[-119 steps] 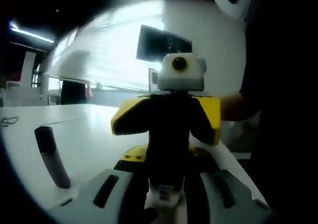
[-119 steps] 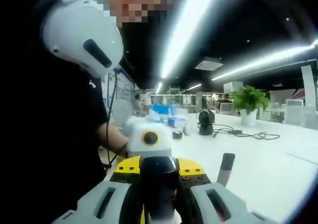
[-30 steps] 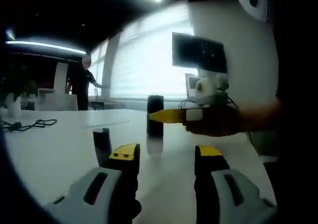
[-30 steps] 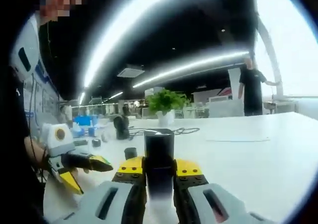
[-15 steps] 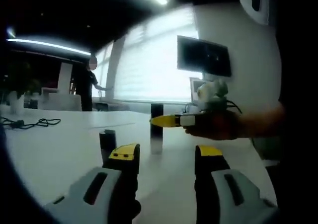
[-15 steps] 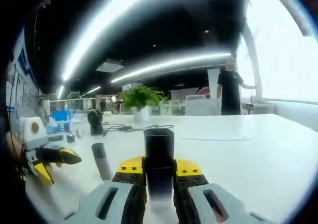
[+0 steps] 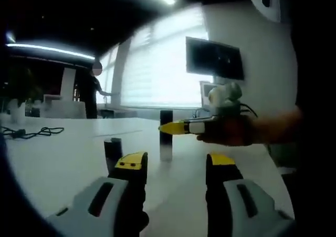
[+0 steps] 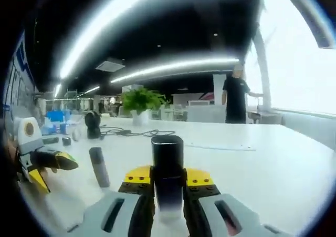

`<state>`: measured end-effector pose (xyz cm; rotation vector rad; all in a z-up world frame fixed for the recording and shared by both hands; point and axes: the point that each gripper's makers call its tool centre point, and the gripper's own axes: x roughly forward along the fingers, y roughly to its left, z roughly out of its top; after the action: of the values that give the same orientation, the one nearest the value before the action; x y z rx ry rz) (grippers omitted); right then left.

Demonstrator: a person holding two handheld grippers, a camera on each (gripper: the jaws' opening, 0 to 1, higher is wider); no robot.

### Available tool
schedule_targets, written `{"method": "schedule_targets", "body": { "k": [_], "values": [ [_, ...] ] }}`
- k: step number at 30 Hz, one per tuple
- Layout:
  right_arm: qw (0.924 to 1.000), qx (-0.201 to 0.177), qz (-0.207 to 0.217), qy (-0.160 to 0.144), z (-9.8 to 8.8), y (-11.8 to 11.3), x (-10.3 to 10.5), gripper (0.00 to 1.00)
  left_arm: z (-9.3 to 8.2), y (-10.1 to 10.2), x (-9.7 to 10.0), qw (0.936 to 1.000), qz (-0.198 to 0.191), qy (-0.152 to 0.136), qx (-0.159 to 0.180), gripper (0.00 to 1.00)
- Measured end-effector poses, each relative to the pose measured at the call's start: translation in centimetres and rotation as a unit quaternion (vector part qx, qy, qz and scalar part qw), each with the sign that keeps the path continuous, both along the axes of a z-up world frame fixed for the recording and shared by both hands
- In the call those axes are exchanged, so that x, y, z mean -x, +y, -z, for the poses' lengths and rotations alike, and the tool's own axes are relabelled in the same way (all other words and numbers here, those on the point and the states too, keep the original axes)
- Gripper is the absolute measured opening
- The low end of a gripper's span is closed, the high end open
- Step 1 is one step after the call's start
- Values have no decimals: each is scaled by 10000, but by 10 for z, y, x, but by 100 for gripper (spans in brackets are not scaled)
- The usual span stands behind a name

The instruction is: Pick up cosmetic bottle twist off cap place on table pick up cap screw tight cap place on table

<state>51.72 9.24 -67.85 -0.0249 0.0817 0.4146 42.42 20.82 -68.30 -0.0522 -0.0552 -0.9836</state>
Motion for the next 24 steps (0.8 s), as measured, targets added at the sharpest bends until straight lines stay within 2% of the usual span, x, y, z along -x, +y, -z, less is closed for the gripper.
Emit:
{"method": "schedule_targets", "body": {
  "k": [6,19,24],
  "values": [
    [9999,130,-21,-50,0,1,0,14,0,1,-1,10000,-39,-13,5,34],
    [9999,-3,-76,74,5,4,2,18,1,2,-1,10000,-71,-37,-30,34],
    [9999,-118,-64,3,-2,5,2,20,1,2,-1,9999,-90,-64,-73,34]
  ]
}}
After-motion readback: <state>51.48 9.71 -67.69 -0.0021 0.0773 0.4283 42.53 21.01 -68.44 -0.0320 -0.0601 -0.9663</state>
